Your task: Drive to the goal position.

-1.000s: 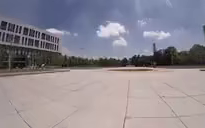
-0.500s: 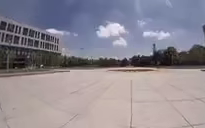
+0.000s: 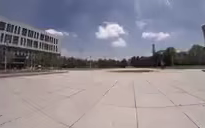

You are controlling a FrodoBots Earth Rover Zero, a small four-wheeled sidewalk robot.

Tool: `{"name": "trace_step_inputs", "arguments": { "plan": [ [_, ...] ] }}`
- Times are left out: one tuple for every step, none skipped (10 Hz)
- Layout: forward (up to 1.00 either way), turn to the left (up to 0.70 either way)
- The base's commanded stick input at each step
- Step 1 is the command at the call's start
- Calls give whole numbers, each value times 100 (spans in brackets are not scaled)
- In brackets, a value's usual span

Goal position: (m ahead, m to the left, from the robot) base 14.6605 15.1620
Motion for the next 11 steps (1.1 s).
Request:
{"name": "trace_step_inputs", "arguments": {
  "plan": [
    [50, -23],
    [50, -49],
    [50, -24],
    [50, -3],
    [50, -48],
    [50, -50],
    [50, -6],
    [50, -13],
    [50, -28],
    [50, -43],
    [50, -37]
  ]
}}
